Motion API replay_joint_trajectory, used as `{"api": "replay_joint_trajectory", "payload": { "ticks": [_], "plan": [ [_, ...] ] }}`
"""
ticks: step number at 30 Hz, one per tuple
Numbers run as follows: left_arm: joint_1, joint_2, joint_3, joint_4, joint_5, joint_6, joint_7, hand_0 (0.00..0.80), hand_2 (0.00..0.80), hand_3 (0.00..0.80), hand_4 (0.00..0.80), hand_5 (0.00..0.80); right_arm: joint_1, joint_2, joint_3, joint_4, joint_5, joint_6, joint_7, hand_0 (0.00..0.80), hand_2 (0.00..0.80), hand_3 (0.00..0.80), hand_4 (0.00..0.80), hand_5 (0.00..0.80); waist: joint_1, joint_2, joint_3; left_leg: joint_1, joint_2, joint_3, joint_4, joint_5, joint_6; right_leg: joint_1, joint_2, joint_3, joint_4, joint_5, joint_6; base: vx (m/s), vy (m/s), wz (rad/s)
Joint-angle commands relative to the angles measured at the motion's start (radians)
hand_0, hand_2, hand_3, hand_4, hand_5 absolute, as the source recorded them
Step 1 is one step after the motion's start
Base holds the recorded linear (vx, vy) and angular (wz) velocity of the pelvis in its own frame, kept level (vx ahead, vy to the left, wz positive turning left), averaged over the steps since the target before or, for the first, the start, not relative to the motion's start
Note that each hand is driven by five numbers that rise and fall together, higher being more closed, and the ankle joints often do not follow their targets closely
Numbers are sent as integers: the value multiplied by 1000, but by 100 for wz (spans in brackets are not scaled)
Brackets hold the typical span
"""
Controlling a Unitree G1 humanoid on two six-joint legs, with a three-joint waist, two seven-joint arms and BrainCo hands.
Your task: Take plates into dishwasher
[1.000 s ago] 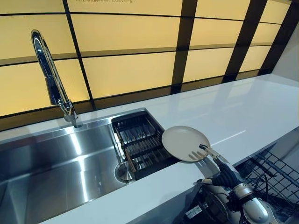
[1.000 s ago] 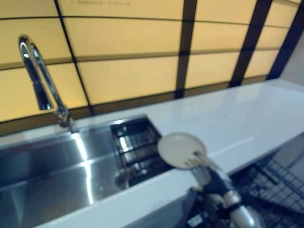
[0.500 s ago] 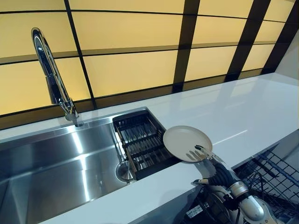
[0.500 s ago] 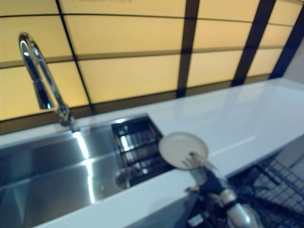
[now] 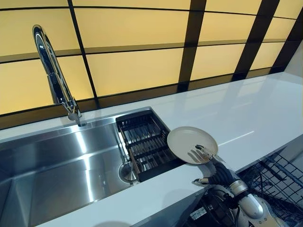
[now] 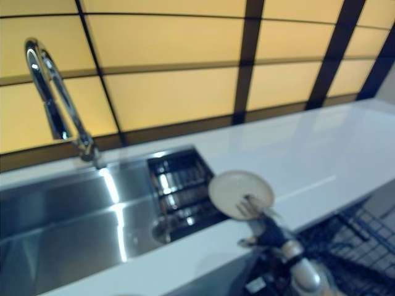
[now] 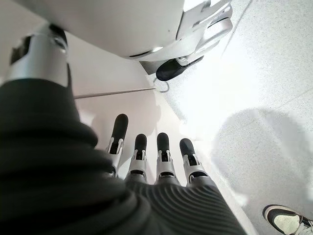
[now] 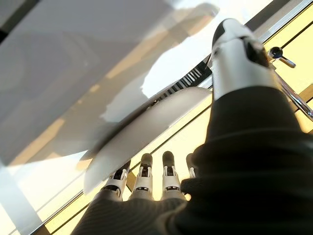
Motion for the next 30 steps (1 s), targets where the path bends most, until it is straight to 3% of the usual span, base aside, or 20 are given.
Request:
{"api": "replay_joint_trajectory", "payload": {
  "ticks": [1, 30],
  "plan": [
    [-79, -7, -20, -55, 79, -48, -10, 0, 0, 0, 0, 0, -115, 31, 21, 6, -20, 9, -48, 0, 0, 0, 0, 0, 22, -36, 18, 99, -61, -45, 3, -152, 27, -175, -32, 48, 25, 274, 103, 36, -8, 11],
    [-66, 2, -15, -74, 117, -32, -24, 0, 0, 0, 0, 0, -156, 39, 38, 98, -99, 97, -89, 0, 0, 0, 0, 0, 49, -40, 34, 105, -49, -76, 3, -141, 31, -162, -23, 47, 49, 260, 104, 10, -11, 2]
  ]
}}
